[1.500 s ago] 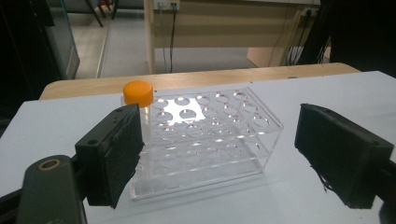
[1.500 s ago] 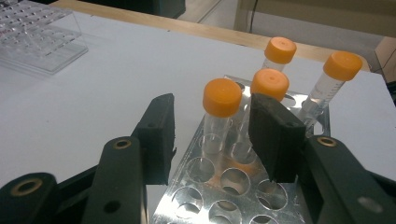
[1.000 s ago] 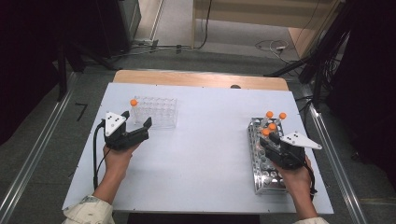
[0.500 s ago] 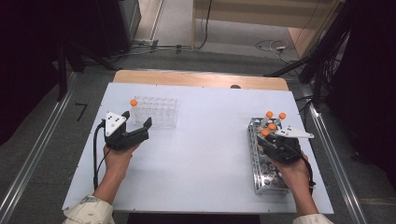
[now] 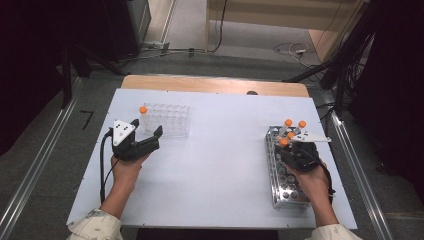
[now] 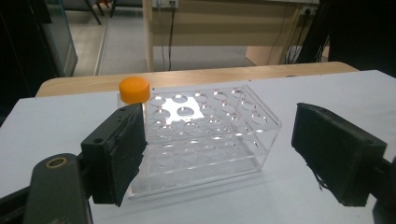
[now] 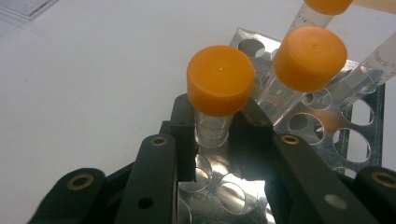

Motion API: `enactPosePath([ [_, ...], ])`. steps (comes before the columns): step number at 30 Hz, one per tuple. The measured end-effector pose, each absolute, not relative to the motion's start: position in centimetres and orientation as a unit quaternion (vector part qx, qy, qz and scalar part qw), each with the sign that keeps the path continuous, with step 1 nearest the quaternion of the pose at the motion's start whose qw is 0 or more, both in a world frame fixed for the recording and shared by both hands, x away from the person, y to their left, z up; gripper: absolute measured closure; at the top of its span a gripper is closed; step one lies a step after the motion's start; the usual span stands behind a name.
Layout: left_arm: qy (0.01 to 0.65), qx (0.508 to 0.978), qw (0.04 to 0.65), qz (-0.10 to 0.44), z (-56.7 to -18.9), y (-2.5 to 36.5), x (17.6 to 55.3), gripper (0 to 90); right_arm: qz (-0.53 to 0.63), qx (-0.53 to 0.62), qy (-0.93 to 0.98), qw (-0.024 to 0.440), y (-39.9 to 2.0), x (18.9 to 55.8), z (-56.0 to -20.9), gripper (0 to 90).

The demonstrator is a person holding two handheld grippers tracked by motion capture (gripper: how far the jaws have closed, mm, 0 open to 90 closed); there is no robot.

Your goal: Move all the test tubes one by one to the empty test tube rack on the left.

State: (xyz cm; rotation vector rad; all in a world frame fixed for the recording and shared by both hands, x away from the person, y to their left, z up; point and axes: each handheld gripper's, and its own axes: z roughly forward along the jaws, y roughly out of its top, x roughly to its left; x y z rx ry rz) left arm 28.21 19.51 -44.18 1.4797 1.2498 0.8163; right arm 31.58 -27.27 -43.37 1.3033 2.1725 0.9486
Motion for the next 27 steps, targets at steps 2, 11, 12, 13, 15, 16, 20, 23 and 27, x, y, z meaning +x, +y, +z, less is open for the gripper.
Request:
enactPosePath([
  [2,0.519,0.609,0.495,0.338,-44.2,19.6,28.2,17.8,0.343,0.473,0.783,0.216,-27.3,31.6,-43.4,71.3],
  [11,0.520,0.608,0.496,0.337,-44.2,19.7,28.2,17.4,0.357,0.470,0.775,0.228,-27.5,31.3,-43.2,71.5],
  [12,0.521,0.608,0.495,0.337,-44.2,19.7,28.2,17.4,0.359,0.467,0.775,0.229,-27.6,31.3,-43.1,71.5],
  [13,0.521,0.609,0.495,0.337,-44.2,19.7,28.2,17.4,0.360,0.466,0.774,0.231,-27.6,31.2,-43.0,71.5],
  [15,0.521,0.609,0.495,0.337,-44.2,19.7,28.2,17.4,0.365,0.466,0.772,0.233,-27.6,31.1,-42.9,71.5],
  [16,0.521,0.609,0.495,0.336,-44.2,19.6,28.3,17.4,0.368,0.467,0.769,0.235,-27.6,31.0,-42.7,71.5],
  [20,0.520,0.610,0.495,0.335,-44.2,19.6,28.2,16.8,0.378,0.465,0.764,0.241,-27.7,30.7,-42.2,71.5],
  [23,0.520,0.610,0.495,0.335,-44.1,19.6,28.2,16.0,0.387,0.461,0.760,0.247,-27.8,30.4,-41.7,71.5],
  [27,0.520,0.610,0.495,0.334,-44.1,19.6,28.2,14.9,0.398,0.461,0.751,0.254,-28.0,29.9,-41.0,71.6],
])
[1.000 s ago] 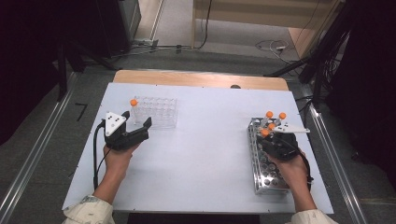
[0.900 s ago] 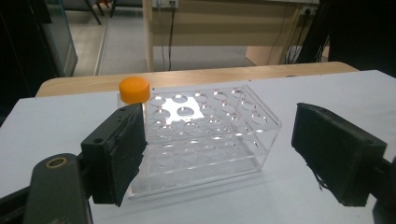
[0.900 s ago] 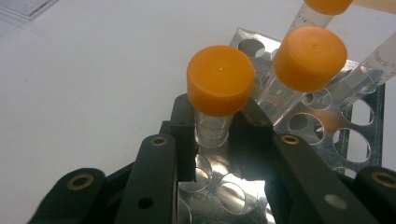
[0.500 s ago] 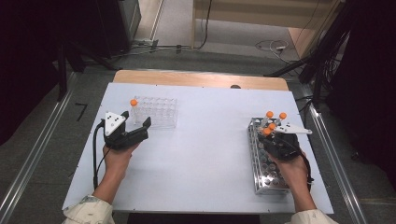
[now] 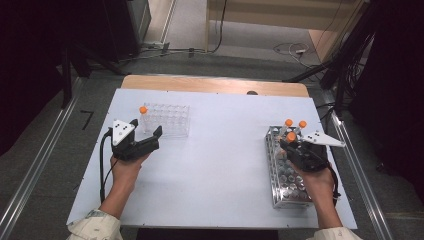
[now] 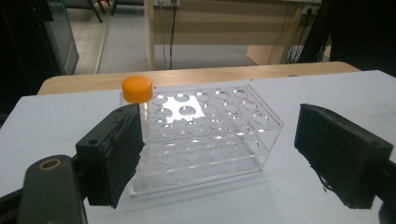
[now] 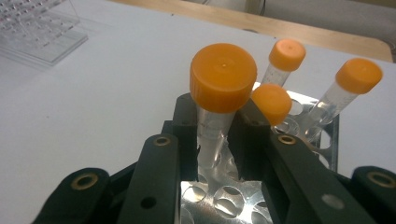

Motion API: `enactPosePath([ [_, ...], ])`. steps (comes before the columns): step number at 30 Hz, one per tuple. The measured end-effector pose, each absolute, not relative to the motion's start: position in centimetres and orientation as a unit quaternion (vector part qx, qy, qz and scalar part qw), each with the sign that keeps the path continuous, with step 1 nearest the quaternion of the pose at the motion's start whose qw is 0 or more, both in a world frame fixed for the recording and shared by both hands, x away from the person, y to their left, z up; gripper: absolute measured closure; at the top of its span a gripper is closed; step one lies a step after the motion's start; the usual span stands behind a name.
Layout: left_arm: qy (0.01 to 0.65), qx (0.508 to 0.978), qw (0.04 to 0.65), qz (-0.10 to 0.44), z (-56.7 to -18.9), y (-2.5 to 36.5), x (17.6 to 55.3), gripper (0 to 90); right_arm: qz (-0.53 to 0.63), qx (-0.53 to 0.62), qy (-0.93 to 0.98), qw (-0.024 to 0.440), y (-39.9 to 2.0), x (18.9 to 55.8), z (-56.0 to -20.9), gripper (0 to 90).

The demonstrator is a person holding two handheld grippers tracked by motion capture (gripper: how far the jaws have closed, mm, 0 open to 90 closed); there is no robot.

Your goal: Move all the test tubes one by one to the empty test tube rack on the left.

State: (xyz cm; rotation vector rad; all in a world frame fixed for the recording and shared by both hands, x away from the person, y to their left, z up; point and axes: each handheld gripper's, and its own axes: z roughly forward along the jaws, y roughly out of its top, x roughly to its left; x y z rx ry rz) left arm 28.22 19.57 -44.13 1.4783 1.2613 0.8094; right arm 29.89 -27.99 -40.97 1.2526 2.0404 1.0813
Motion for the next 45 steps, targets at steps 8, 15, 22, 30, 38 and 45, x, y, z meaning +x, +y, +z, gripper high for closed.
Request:
enactPosePath([
  [8,0.529,0.613,0.489,0.325,-44.3,19.6,28.5,9.8,0.410,0.457,0.743,0.266,-28.0,28.9,-39.4,71.7],
  [15,0.534,0.614,0.485,0.322,-44.3,19.6,28.6,7.5,0.426,0.452,0.736,0.269,-28.1,28.2,-38.2,71.7],
  [22,0.527,0.619,0.487,0.319,-44.1,19.4,28.4,7.7,0.446,0.430,0.741,0.260,-27.0,27.3,-37.2,71.7],
  [30,0.508,0.630,0.499,0.310,-43.5,18.1,27.9,7.9,0.453,0.408,0.760,0.224,-24.5,27.7,-38.2,71.7],
  [38,0.485,0.644,0.512,0.296,-43.1,16.6,27.2,8.2,0.457,0.381,0.779,0.198,-21.8,28.0,-39.1,71.7],
  [45,0.464,0.650,0.528,0.289,-42.5,15.1,26.3,9.1,0.469,0.352,0.789,0.183,-19.7,28.0,-39.3,71.7],
])
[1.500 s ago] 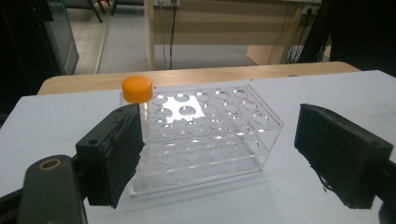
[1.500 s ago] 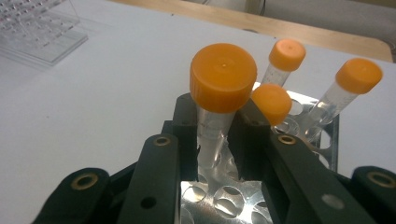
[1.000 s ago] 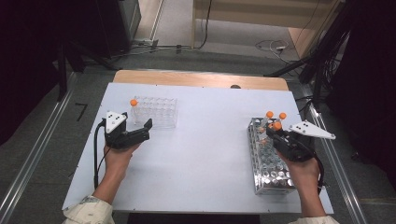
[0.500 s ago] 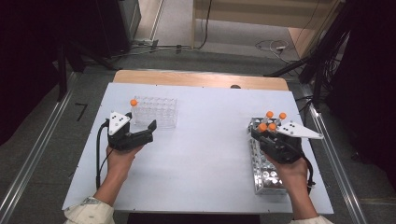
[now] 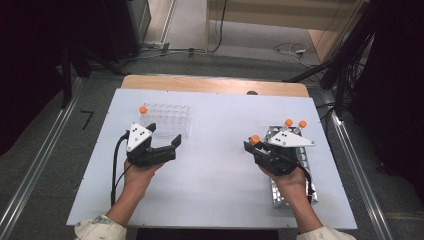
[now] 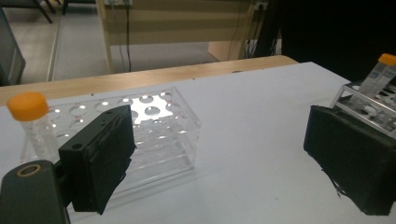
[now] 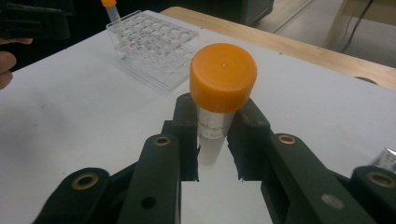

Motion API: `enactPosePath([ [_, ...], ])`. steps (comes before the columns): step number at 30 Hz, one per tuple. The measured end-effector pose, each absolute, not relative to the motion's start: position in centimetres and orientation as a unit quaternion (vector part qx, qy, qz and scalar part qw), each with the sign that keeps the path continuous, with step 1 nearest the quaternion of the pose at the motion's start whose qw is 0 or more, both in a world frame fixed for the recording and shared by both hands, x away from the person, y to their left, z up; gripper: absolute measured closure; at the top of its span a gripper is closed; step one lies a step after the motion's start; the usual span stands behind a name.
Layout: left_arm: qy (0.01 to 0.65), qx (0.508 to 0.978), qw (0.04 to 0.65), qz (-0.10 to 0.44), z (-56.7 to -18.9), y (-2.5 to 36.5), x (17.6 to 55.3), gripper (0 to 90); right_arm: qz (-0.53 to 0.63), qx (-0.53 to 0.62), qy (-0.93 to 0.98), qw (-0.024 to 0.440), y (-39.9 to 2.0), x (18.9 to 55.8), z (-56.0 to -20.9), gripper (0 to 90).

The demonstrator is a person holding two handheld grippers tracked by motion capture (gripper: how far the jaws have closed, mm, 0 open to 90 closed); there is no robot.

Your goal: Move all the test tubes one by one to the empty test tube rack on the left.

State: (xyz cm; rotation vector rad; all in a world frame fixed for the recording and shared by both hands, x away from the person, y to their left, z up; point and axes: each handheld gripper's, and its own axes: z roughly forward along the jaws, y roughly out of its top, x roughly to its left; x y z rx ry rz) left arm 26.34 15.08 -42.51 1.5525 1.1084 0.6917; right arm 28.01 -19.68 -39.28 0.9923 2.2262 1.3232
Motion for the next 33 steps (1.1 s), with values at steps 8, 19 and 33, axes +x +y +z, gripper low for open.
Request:
enactPosePath([
  [8,0.445,0.660,0.537,0.280,-42.2,13.9,25.8,9.1,0.461,0.333,0.805,0.169,-17.5,28.2,-40.0,71.7],
  [19,0.425,0.669,0.552,0.260,-41.7,12.7,25.1,9.0,0.453,0.304,0.823,0.158,-14.7,28.5,-40.8,71.6],
  [33,0.402,0.681,0.561,0.243,-41.3,11.3,24.6,11.7,0.451,0.280,0.834,0.148,-12.6,28.3,-41.2,71.7],
])
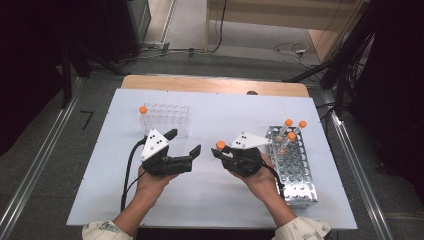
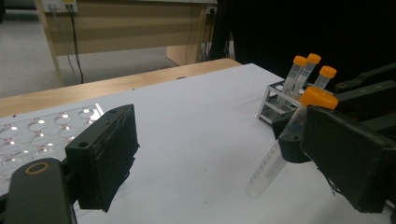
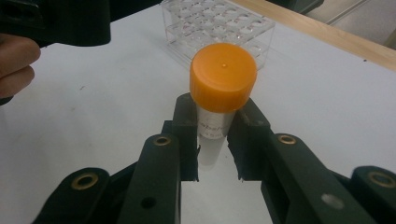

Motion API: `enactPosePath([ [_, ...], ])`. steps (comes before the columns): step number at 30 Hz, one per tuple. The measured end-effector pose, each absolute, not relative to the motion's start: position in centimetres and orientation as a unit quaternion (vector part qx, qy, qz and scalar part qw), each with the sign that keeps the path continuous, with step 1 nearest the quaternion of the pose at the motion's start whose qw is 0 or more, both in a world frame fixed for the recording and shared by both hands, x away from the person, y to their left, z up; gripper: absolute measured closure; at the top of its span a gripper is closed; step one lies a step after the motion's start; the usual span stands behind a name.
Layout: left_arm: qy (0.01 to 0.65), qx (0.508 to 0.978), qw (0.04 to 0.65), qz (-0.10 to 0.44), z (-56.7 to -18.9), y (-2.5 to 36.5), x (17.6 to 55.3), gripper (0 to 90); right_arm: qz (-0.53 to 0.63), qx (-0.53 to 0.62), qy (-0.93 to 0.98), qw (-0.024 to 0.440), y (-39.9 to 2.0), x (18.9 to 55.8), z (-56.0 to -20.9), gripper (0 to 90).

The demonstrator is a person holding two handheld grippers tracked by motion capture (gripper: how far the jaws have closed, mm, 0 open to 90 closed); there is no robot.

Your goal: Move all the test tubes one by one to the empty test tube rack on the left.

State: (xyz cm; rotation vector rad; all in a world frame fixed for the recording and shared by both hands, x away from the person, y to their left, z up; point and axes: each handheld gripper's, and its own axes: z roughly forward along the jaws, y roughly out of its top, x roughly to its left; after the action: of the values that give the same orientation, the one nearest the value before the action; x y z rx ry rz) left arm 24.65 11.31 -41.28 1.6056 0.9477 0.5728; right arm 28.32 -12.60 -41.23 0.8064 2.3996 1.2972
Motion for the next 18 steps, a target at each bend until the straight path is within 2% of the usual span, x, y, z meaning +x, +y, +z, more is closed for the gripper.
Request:
enactPosePath([
  [11,0.386,0.697,0.560,0.228,-41.4,10.0,24.5,15.3,0.442,0.268,0.845,0.136,-10.9,28.3,-42.0,71.6],
  [18,0.376,0.701,0.563,0.223,-41.4,9.5,24.5,21.7,0.439,0.256,0.851,0.130,-9.8,28.1,-42.3,71.7],
])
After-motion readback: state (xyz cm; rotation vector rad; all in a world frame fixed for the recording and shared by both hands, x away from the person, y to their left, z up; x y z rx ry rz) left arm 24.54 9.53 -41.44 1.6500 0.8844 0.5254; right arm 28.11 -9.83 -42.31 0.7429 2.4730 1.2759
